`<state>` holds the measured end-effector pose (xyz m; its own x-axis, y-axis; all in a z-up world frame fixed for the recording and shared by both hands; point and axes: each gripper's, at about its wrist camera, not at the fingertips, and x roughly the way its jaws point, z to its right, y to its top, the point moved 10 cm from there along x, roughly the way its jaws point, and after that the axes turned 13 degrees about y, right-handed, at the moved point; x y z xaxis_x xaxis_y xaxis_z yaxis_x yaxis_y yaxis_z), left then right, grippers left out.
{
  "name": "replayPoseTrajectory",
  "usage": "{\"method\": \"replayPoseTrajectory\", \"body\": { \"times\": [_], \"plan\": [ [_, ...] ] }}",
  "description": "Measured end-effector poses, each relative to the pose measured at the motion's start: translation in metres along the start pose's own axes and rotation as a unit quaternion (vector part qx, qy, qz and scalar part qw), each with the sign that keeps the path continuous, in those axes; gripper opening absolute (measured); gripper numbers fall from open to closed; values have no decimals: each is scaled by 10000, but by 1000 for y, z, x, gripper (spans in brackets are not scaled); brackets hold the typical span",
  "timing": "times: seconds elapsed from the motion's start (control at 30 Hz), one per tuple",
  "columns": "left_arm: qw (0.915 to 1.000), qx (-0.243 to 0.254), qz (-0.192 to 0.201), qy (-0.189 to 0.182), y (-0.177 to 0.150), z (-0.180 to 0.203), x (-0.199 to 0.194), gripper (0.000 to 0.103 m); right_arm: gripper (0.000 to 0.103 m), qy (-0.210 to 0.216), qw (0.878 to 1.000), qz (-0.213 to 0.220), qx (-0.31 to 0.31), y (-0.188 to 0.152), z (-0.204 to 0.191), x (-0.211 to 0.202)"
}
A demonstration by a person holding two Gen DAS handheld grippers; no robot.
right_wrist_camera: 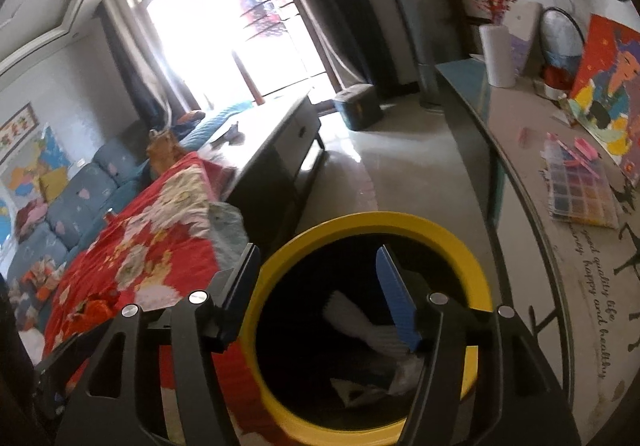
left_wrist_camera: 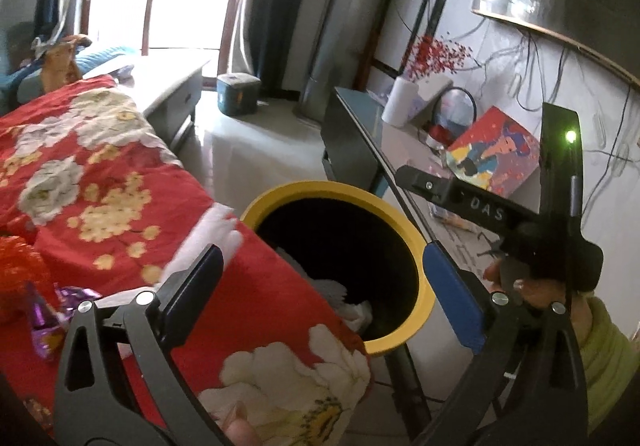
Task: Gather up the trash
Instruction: 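Open both tools to drop the snack bag and foam net into the bin, then move both tools back over the remaining trash on the bedspread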
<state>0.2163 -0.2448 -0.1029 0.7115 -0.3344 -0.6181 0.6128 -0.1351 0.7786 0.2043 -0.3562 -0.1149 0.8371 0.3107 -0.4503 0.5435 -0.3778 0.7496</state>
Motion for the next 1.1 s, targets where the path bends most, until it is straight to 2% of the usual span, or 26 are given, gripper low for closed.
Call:
{"method": "replayPoseTrajectory", "body": {
  "times": [0.5,1.1],
  "plan": [
    [9964,-596,461,378,17,-56,-38,92,62,418,9977,-161,-510,-5,-59,7],
    [9875,-1043,746,917,15,-120,-70,92,65,807,9910,-448,-971,-26,-119,22]
  ]
}}
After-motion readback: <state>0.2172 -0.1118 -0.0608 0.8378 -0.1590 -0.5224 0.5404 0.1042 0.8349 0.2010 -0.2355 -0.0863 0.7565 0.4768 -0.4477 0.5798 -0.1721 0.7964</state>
